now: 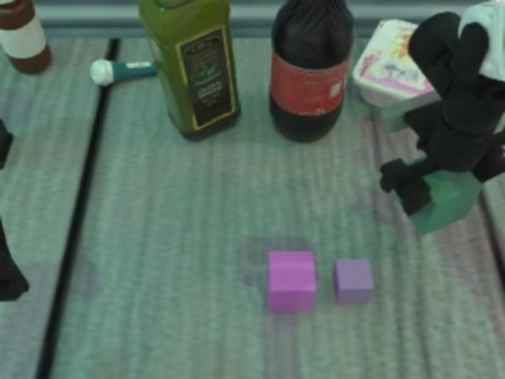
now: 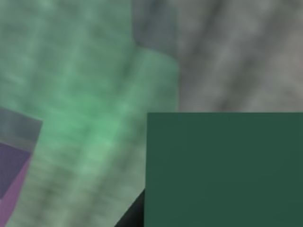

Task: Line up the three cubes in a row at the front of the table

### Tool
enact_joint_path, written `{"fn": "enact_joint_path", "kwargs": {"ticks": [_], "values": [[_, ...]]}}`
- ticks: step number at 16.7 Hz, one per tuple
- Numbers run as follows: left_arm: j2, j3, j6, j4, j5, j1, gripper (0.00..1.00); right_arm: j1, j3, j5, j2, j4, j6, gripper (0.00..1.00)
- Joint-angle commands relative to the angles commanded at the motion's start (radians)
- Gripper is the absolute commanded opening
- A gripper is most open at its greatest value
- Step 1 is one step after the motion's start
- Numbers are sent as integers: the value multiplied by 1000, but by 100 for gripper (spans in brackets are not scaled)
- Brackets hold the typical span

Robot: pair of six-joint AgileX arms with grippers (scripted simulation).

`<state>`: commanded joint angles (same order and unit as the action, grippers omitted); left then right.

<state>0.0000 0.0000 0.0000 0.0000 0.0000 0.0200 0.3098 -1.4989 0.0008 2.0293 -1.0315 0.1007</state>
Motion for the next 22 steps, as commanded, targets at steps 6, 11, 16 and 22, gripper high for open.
{"fn": "enact_joint_path", "kwargs": {"ticks": [6, 11, 16, 22], "values": [[0, 0, 0, 0, 0, 0, 100, 46, -65, 1, 47, -31, -69, 0], [0, 0, 0, 0, 0, 0, 100, 234, -342, 4, 209, -163, -384, 0], [0, 0, 0, 0, 0, 0, 100, 468, -662, 8, 381, -312, -816, 0], [0, 0, 0, 0, 0, 0, 100, 637, -880, 13, 480, -405, -1062, 0]]}}
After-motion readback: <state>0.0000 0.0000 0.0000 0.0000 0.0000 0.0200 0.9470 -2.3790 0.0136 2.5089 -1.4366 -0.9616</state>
